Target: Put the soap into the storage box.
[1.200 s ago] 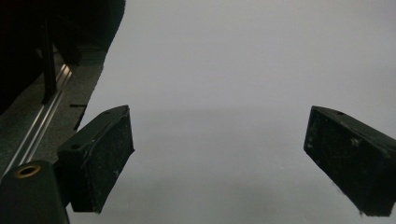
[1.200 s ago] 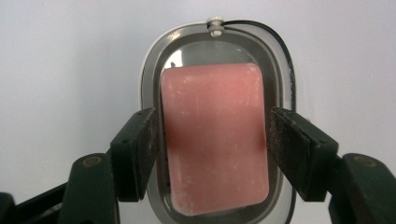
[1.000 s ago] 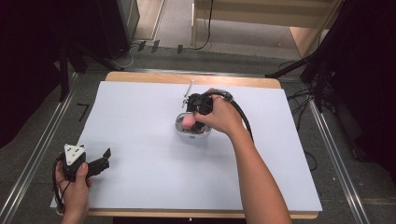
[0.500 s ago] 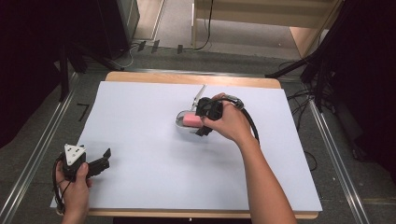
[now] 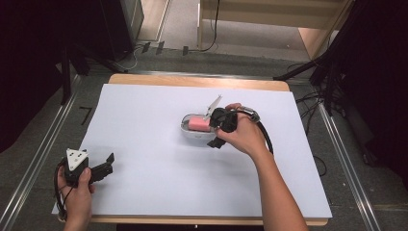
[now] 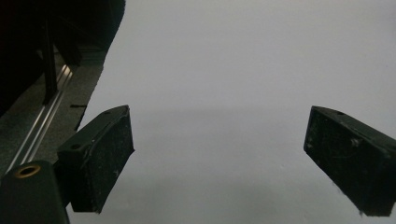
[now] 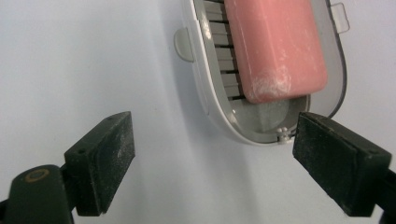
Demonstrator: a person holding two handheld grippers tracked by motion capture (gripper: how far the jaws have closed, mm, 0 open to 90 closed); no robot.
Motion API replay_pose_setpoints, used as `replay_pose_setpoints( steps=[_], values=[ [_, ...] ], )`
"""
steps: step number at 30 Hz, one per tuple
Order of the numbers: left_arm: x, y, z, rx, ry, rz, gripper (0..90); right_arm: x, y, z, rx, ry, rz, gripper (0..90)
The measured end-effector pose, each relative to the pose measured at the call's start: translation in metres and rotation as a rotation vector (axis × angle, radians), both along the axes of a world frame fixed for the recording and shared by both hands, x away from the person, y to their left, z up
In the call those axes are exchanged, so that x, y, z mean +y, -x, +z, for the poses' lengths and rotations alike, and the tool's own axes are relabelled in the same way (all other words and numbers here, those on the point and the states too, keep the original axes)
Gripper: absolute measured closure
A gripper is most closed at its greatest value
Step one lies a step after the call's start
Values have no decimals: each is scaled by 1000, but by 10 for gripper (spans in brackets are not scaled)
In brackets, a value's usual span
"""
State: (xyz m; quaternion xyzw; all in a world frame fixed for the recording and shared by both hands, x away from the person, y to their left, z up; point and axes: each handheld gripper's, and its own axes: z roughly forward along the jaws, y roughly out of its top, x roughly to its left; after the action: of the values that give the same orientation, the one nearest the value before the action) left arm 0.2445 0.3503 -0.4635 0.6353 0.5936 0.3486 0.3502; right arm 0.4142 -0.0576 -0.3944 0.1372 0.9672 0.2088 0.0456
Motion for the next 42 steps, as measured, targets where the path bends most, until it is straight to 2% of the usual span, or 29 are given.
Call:
replay_pose_setpoints(
  steps=[3,11,20,23,42],
  values=[
    [0,0,0,-2,1,-1,89,-4,3,-2,-3,-6,-6,123],
    [0,0,0,-3,-1,-1,89,-16,12,-8,-14,4,-50,0],
    [0,0,0,-5,-3,0,89,-35,21,-20,-6,-14,-75,0],
    [0,0,0,-3,-3,0,89,-40,24,-22,-23,-20,-88,0],
    [-1,0,0,-3,-6,3,90,-88,46,-36,-38,-115,-184,0]
  ],
)
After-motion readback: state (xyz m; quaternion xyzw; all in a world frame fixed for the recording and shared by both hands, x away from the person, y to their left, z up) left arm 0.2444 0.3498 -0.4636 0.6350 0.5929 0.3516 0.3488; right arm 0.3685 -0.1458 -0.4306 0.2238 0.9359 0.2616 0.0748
